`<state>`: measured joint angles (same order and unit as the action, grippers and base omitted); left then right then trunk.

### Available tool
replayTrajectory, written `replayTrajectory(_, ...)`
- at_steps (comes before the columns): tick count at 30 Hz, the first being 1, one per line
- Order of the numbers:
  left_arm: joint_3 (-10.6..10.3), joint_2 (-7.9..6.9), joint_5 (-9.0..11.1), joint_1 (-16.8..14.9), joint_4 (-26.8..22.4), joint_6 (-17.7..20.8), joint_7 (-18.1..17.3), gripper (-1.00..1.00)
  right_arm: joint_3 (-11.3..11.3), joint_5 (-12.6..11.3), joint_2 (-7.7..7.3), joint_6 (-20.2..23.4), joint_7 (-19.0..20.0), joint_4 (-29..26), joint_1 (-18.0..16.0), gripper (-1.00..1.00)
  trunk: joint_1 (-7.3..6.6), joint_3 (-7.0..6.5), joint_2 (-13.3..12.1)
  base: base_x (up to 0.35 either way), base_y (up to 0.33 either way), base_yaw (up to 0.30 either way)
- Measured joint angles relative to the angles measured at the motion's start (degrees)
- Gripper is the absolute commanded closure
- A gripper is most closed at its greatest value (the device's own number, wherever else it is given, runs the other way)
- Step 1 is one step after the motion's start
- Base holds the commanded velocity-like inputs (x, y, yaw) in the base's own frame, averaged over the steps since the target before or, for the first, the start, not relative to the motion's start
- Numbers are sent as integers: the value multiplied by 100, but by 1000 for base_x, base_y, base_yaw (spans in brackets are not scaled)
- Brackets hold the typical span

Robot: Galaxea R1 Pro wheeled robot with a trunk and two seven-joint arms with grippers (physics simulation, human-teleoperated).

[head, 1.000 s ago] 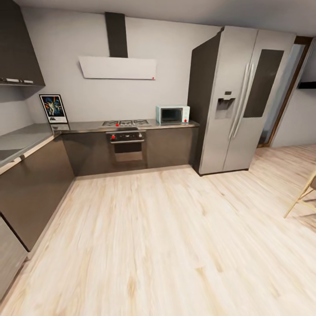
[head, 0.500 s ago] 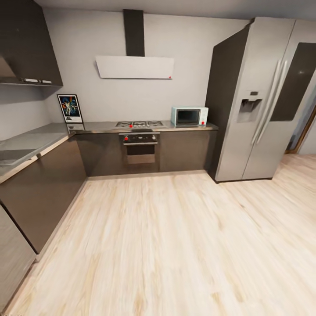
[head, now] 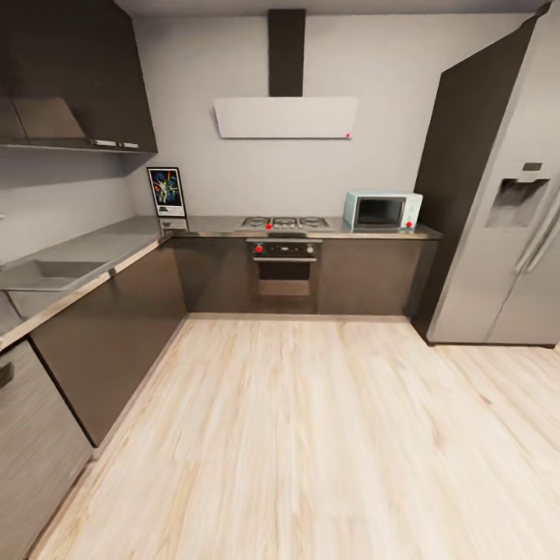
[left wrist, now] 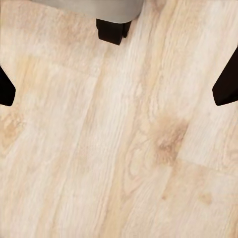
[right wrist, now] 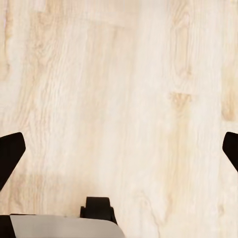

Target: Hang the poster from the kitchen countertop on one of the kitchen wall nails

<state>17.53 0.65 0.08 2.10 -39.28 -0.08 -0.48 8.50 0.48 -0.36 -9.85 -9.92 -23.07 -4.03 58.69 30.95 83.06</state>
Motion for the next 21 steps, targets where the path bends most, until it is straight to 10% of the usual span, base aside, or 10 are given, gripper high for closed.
replayTrajectory(21,6,0,0,0,0,0,-4,-100,0,0,-3,0,14,0,1,-100,0,0,0,340,0,272)
